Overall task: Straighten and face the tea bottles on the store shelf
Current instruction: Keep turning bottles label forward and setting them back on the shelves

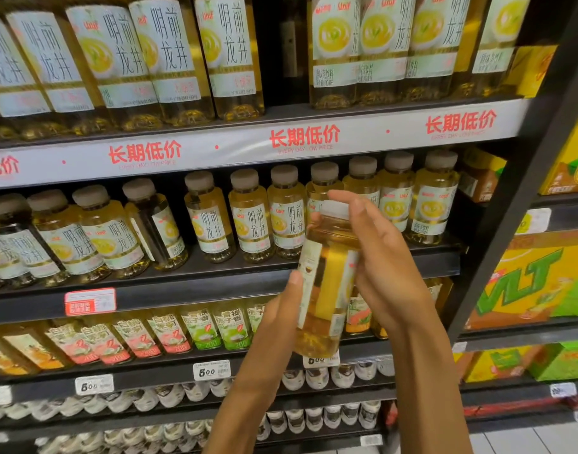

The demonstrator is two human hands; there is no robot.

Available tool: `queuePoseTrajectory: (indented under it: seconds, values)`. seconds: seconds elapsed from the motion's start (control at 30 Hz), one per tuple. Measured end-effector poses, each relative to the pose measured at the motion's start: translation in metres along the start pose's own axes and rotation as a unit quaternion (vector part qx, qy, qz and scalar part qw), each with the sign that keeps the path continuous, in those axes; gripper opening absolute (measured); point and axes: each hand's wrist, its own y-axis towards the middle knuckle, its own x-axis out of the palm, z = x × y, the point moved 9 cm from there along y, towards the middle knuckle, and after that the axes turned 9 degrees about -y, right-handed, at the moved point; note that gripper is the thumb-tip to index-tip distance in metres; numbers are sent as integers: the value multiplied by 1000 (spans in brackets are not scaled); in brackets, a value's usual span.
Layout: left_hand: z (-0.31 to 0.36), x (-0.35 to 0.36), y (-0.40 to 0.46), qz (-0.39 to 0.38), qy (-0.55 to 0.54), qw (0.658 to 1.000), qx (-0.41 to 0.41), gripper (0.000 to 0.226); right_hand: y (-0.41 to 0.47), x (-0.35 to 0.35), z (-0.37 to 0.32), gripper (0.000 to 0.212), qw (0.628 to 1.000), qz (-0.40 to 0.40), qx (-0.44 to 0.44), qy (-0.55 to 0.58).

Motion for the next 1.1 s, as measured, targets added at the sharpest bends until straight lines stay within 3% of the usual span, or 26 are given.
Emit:
queuePoseTrajectory:
  seconds: [0.2,0.27,0.4,0.6,0.77,0.97,1.1]
  values:
    - [-8,21,-5,-120,-162,977,-73,72,2,15,7,44,989,-50,35,137]
    - [-10,21,-3,-110,-143,981,-68,72,3,17,7,42,989,-47,27,140]
    - [-4,2,0,-15,-54,998,-30,61,0,11,-1,33,998,-25,-11,64]
    - [1,-1,-3,10,-32,999,-23,66,2,8,2,34,1000,-8,2,7]
    - [-2,3,-7,-16,-77,995,-59,60,3,11,11,39,999,-31,28,13]
    - [-3,16,-11,-76,-129,984,-97,66,5,3,27,44,996,4,76,53]
    - [3,23,-14,-112,-166,975,-96,60,6,1,35,59,987,17,119,110]
